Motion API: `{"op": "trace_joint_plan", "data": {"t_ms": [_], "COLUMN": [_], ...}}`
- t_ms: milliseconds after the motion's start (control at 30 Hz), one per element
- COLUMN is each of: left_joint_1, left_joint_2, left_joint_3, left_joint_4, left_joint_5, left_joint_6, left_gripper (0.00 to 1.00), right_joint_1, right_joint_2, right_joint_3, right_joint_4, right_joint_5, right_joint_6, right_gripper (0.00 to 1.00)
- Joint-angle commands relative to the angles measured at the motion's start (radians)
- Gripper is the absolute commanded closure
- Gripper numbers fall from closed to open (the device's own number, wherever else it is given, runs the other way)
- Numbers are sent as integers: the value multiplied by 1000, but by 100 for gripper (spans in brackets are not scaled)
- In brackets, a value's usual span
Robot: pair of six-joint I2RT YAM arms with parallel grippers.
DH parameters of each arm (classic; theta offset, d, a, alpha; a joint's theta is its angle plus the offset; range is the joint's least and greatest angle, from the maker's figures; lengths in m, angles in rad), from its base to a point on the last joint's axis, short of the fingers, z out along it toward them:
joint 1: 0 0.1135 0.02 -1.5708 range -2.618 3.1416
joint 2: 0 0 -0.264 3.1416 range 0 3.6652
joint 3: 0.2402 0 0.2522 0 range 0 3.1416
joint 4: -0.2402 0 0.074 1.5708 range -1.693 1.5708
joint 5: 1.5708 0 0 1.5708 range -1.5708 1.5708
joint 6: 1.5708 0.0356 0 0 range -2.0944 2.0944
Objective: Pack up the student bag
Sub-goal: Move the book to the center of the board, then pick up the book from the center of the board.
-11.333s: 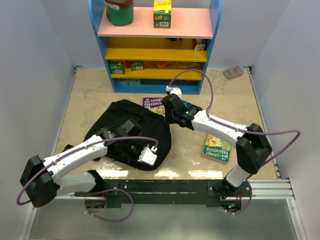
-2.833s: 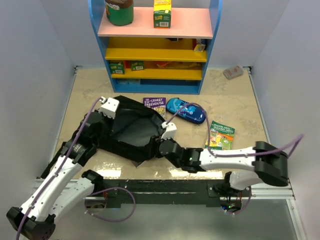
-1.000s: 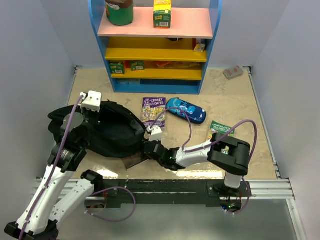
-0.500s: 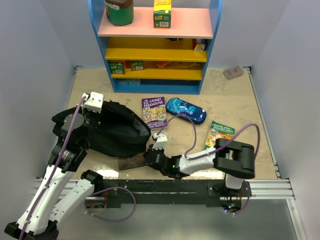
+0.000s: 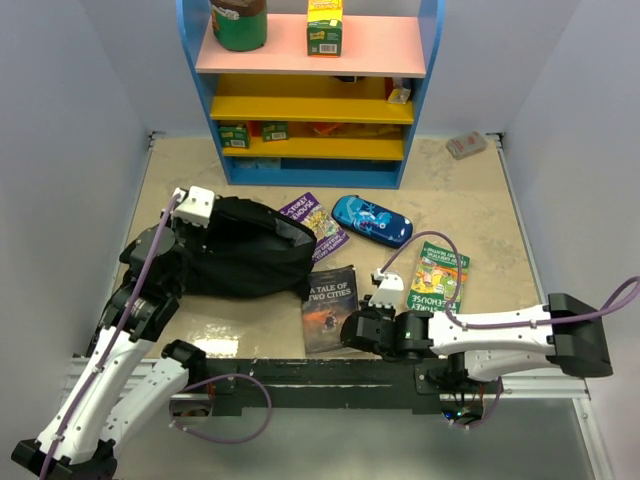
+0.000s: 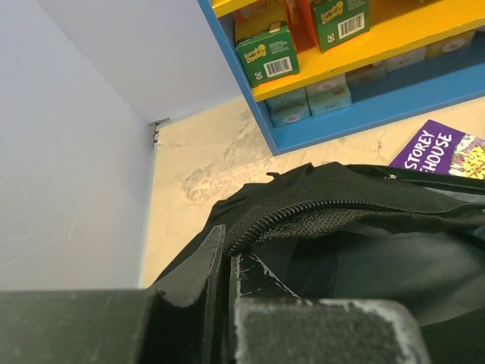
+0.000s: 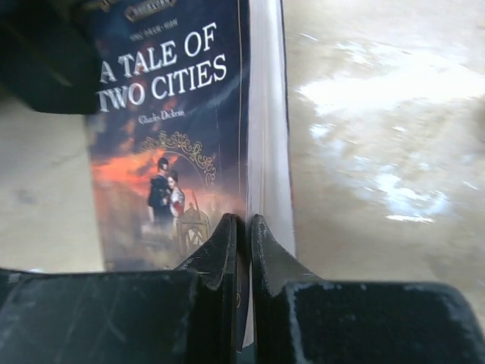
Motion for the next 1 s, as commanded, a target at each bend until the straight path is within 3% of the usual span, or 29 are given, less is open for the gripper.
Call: {"op": "trace_joint_plan", "data": {"t_ms": [0,67,100,200,233,400,567,967], "left_joint_1": [3,5,5,5,5,5,5,5], "left_joint_2": [-19,-22,-23,-29,-33,-36,-49,-72], "left_joint_3": [2,-1,-3,-12,-17,-26,-44,-113], "left_joint_4": [105,87,81,61,50,32,-14,-25], "left_joint_5": [38,79,96,140,160,196,320,340], "left_joint_6": [21,30,41,55,58,64,92,141], "left_gripper": [100,100,100,100,100,100,100,100], "right_joint_1": [7,5,3,-24,-42,-206,-270,-268], "right_joint_2": [56,88,101,111,101,32,79,335], "right_joint_3": [69,103,112,131,128,53,10,-6], "right_joint_4": [-151,-162,-166,-185,-183,53,272,393], "right_joint_5": [42,46,61,127,138,108,37,-130], "right_joint_6": [87,66,58,40,8,-213,-370,-329], "right_gripper": [94,64,42,13,10,7,7,18]}}
